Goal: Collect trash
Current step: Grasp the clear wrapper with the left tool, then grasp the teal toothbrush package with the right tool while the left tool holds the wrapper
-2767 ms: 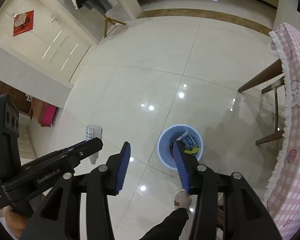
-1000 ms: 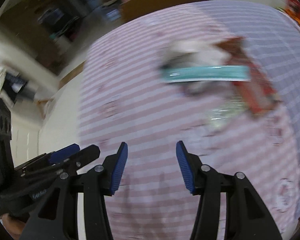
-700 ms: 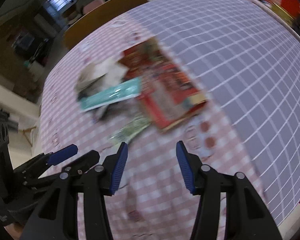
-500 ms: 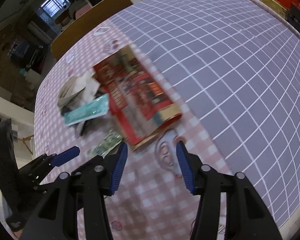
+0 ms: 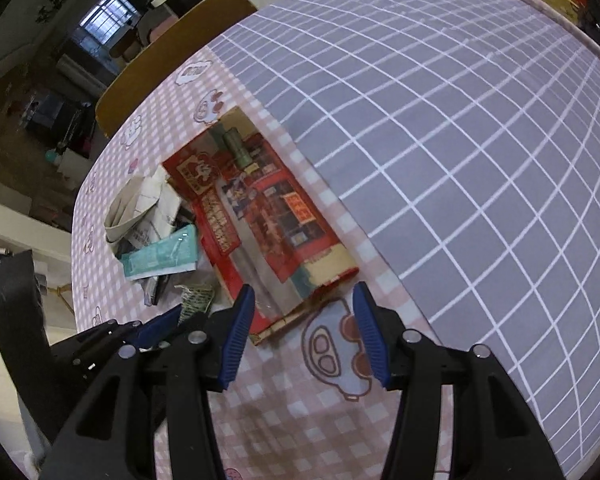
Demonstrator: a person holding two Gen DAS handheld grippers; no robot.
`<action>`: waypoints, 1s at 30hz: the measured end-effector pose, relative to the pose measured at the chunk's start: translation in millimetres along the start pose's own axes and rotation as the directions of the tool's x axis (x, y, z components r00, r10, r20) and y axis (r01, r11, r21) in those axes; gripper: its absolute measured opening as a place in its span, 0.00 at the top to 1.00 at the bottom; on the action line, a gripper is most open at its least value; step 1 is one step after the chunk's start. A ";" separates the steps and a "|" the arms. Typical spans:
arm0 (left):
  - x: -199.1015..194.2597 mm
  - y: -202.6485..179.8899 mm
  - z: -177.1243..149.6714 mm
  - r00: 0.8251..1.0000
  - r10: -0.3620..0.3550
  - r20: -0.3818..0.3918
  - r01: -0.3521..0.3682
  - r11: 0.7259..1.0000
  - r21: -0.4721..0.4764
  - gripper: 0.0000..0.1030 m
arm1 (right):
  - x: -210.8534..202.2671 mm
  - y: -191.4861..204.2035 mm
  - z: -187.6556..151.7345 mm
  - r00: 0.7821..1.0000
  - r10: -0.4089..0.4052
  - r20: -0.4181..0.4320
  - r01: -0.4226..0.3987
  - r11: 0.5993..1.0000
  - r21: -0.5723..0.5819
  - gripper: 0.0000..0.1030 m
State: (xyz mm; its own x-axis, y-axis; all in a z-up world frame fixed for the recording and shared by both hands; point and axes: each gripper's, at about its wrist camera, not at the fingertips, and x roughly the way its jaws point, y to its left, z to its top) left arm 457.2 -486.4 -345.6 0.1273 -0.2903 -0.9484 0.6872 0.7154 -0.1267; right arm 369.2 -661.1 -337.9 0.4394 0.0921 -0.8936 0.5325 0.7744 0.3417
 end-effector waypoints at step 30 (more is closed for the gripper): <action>-80.0 168.6 -75.6 0.986 -0.037 0.160 0.126 0.796 -0.592 0.90 | 96.2 185.4 0.9 0.991 -0.100 -0.094 0.006 0.714 -0.700 0.63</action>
State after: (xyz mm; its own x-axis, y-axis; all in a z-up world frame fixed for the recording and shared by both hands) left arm 508.7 -294.6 -313.1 0.2147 -0.4149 -0.8842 0.1395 0.9090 -0.3927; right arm 510.7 -509.2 -360.3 0.3142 0.0725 -0.9466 -0.1232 0.9918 0.0351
